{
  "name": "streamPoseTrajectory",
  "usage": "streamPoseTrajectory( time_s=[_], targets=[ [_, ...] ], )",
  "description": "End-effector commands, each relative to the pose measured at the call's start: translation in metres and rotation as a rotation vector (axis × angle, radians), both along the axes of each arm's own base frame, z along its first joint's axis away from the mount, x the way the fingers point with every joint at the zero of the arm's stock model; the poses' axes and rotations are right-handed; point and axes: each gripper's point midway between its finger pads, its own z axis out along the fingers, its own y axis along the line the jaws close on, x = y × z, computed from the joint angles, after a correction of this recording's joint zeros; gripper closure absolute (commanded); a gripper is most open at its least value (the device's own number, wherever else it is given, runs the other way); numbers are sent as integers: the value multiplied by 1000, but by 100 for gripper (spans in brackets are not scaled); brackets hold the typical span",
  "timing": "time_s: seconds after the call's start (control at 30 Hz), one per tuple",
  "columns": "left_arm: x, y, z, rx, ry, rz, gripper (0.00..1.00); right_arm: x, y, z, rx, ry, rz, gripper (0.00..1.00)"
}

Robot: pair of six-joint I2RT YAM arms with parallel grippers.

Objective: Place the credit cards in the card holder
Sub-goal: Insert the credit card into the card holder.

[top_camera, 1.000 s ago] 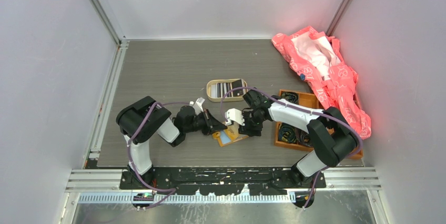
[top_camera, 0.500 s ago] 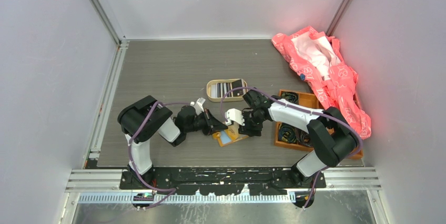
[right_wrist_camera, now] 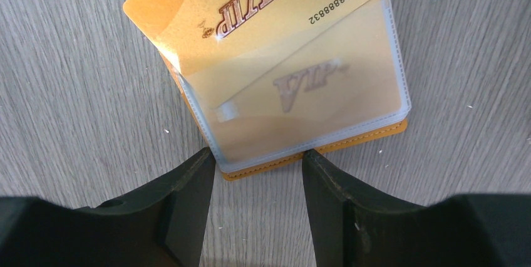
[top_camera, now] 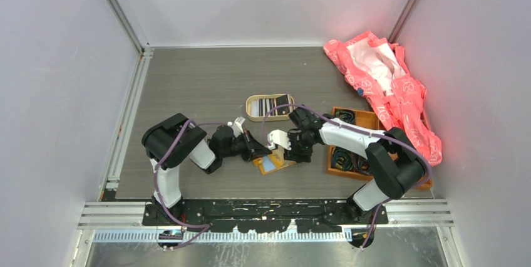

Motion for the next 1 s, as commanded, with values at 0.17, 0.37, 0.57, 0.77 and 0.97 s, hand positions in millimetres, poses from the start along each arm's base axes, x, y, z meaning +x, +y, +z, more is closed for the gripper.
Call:
streamPoseTrajectory(
  time_s=[0.17,0.37,0.57,0.77,0.97],
  targets=[
    [-3,-2,-9,16,43,-13,100,8,7,-1,3,-31,22,42],
    [-4,-2,-12,26,58,-17,100,8,8,-2,3,-32,25,42],
    [-4,-4,-13,24,65,-22,100,7,8,-2,2,-31,28,42],
    [-3,-6,-14,22,72,-25,100,7,9,-2,2,-32,31,42],
    [-1,-8,-14,20,77,-30,100,7,9,-1,3,-33,33,42]
  ],
)
